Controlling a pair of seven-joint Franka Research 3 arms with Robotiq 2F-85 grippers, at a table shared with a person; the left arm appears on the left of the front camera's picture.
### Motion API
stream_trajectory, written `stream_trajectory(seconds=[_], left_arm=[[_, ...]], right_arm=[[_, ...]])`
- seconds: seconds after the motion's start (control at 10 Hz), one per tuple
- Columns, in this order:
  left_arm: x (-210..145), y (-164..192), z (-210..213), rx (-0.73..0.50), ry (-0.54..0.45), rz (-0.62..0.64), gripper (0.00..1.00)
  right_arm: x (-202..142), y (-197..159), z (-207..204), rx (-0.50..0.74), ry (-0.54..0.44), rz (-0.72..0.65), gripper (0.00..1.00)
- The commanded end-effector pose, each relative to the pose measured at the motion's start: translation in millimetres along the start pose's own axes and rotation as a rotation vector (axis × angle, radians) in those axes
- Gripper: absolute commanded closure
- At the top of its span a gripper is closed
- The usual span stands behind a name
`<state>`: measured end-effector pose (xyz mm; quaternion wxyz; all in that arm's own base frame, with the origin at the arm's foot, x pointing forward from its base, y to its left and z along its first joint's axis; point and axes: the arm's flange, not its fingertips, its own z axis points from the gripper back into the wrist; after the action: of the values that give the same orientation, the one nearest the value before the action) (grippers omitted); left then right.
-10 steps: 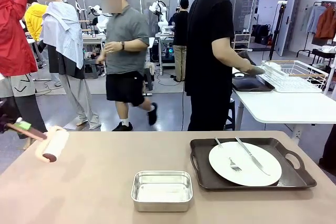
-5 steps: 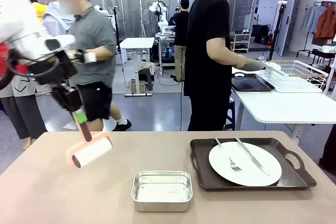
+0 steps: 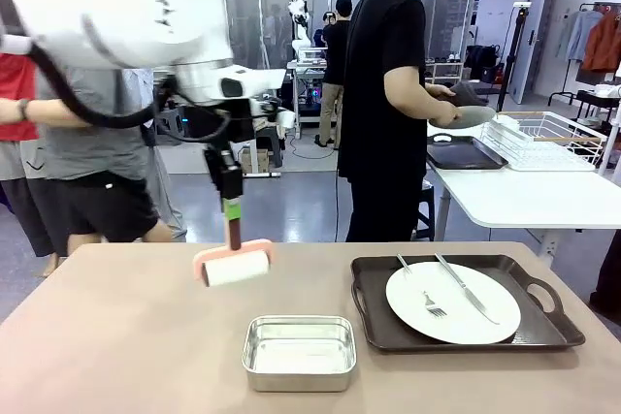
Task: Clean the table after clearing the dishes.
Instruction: Place the Lint Roller back on top of the Airtight Container.
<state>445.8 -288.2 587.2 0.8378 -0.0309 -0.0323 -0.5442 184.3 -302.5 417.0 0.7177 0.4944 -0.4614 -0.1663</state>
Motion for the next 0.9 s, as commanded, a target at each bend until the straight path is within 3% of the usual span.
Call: stream_trajectory(seconds=[0.0, 0.3, 0.5, 0.8], left_arm=[[29, -5, 6, -0.023, 0.046, -0.062, 0.77], [50, -16, -23, -0.085, 0.093, -0.190, 0.77], [56, -21, -38, -0.111, 0.090, -0.322, 0.77], [79, -15, -66, -0.163, 0.040, -0.383, 0.77]], right_arm=[[-3, 3, 0, 0.012, -0.016, 0.020, 0.00], [-3, 3, 0, 0.012, -0.016, 0.020, 0.00], [-3, 3, 0, 0.012, -0.016, 0.020, 0.00], [-3, 3, 0, 0.012, -0.016, 0.020, 0.00]])
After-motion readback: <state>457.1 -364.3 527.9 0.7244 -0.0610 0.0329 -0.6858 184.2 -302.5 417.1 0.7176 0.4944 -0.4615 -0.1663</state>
